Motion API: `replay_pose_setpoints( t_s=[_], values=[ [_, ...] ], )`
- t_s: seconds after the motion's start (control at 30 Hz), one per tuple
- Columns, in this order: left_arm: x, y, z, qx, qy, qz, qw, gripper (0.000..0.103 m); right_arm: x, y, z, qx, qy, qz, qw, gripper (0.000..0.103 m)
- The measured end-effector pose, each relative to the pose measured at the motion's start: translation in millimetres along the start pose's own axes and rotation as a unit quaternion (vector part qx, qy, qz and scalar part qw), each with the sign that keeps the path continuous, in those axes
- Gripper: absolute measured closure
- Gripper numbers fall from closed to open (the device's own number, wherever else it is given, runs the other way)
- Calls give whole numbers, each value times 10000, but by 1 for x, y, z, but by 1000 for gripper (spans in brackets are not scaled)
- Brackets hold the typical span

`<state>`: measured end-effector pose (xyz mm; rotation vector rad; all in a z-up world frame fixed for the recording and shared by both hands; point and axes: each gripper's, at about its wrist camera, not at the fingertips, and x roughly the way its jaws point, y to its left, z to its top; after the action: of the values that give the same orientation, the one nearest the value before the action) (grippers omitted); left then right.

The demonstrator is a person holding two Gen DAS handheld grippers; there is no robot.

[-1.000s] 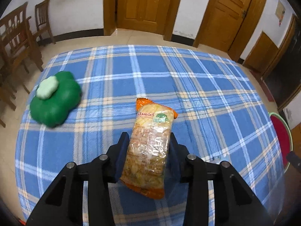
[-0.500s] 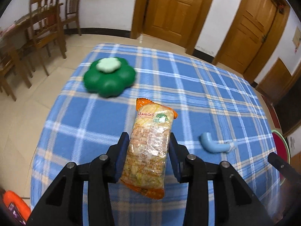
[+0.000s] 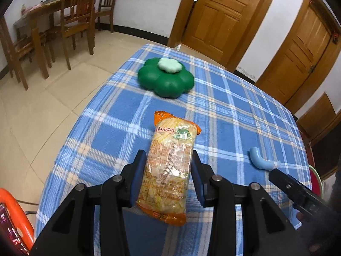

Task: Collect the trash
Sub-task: 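Grasp the light-blue curved pipe with the right tool while the left tool holds the package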

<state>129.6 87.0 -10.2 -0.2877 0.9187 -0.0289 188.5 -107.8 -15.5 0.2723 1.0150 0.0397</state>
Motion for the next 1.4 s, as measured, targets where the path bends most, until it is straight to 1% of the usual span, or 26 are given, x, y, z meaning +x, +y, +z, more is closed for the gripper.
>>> replay_pose_setpoints(
  t_s=[0.2, 0.37, 0.4, 0.43, 0.53, 0.57, 0.83, 1.0, 1.4],
  values=[
    [-4, 9, 0, -125, -151, 23, 9998, 61, 10, 15, 5, -188, -98, -286, 9994, 3],
    [-3, 17, 0, -217, -151, -32, 9996, 61, 18, 22, 10, -267, -144, -484, 9984, 2],
    [-3, 18, 0, -227, -144, -44, 9996, 61, 19, 22, 11, -283, -151, -530, 9981, 6],
    [-3, 18, -1, -232, -138, -57, 9996, 61, 19, 23, 11, -304, -175, -598, 9976, 14],
    [-1, 20, -1, -243, -123, -84, 9996, 61, 20, 26, 12, -452, -249, -779, 9956, 29],
    [-1, 20, -1, -248, -119, -96, 9996, 61, 19, 26, 12, -473, -267, -799, 9953, 29],
    [2, 22, -2, -244, -61, -109, 9996, 61, 13, 16, 11, -311, -236, -562, 9977, 30],
    [1, 16, -3, -195, -38, -145, 9997, 61, 3, 6, 6, -202, -221, -462, 9985, 30],
    [-10, -18, -10, 101, 11, -371, 9993, 61, -49, -28, -3, 83, -547, -329, 9979, 30]
  ],
)
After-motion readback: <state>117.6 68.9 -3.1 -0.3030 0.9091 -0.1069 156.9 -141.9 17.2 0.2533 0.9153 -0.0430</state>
